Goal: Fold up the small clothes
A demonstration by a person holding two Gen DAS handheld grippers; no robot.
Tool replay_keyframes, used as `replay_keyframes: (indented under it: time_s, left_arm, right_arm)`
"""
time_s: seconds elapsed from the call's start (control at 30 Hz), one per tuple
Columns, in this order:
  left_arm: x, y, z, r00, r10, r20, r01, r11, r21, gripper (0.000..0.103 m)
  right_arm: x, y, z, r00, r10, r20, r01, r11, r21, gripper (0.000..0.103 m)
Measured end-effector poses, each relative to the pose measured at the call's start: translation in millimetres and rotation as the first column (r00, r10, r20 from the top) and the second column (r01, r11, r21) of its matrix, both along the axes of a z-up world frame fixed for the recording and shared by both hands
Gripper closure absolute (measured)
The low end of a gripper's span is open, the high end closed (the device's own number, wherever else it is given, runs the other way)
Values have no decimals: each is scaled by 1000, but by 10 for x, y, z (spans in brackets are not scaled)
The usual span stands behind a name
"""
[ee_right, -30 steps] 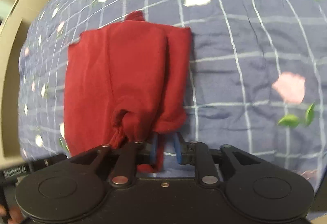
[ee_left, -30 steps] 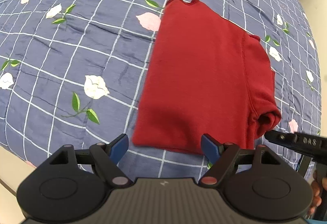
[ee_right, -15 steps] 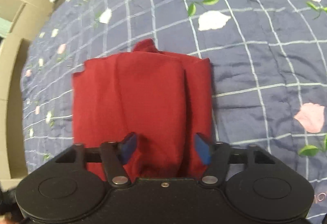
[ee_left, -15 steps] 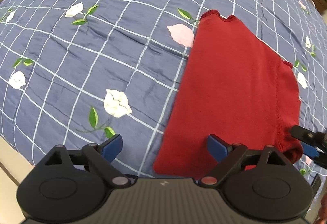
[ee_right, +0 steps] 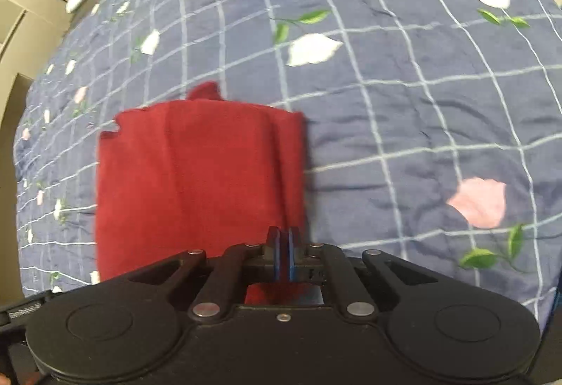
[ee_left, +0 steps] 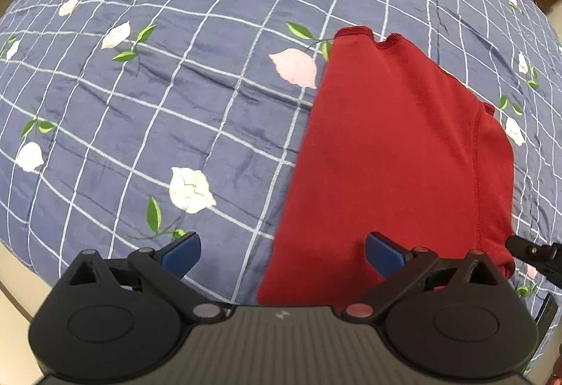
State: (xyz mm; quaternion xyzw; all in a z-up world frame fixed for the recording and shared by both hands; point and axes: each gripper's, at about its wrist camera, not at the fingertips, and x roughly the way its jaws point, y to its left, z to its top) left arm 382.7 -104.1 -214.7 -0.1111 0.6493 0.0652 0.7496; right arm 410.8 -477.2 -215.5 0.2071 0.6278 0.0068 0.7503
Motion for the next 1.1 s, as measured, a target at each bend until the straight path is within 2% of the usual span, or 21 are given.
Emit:
replay_keyframes:
  time_s: [0.1, 0.33, 0.4, 0.47, 0.53, 0.77, 0.87, 1.1]
  left_arm:
    - [34, -44, -7, 1000, -20, -2, 20, 1000, 10, 1]
    - [62, -106, -14, 999, -39, -5, 39, 999, 20, 1]
    - [67, -114, -17, 999, -40, -8, 40, 999, 21, 1]
    - [70, -117, -24, 999, -41, -10, 41, 999, 22, 1]
    - [74, -117, -31, 999, -43, -14, 43, 999, 25, 1]
    - [88, -98, -56, 999, -45, -24, 46, 998, 36, 1]
    - [105, -88, -66, 998, -49, -27, 50, 998, 41, 1]
    - [151, -66, -60, 999, -47, -27, 49, 997, 53, 1]
  right_arm:
    - [-11, -72, -36, 1000, -24, -10, 24, 1000, 3, 97]
    - [-9, -119, -13, 999, -48, -11, 48, 999, 15, 80]
    - [-4, -117, -12, 999, -51, -11, 51, 998, 21, 73]
    - [-5, -117, 5, 998, -56, -12, 56, 998, 24, 55]
    - [-2, -122, 14, 998, -67, -8, 68, 997, 38, 45]
    - [41, -76, 2, 996, -86, -10, 86, 993, 84, 21]
    - [66, -15, -33, 997, -75, -22, 77, 993, 89, 15]
    - [178, 152, -136, 998, -39, -51, 44, 995, 89, 13]
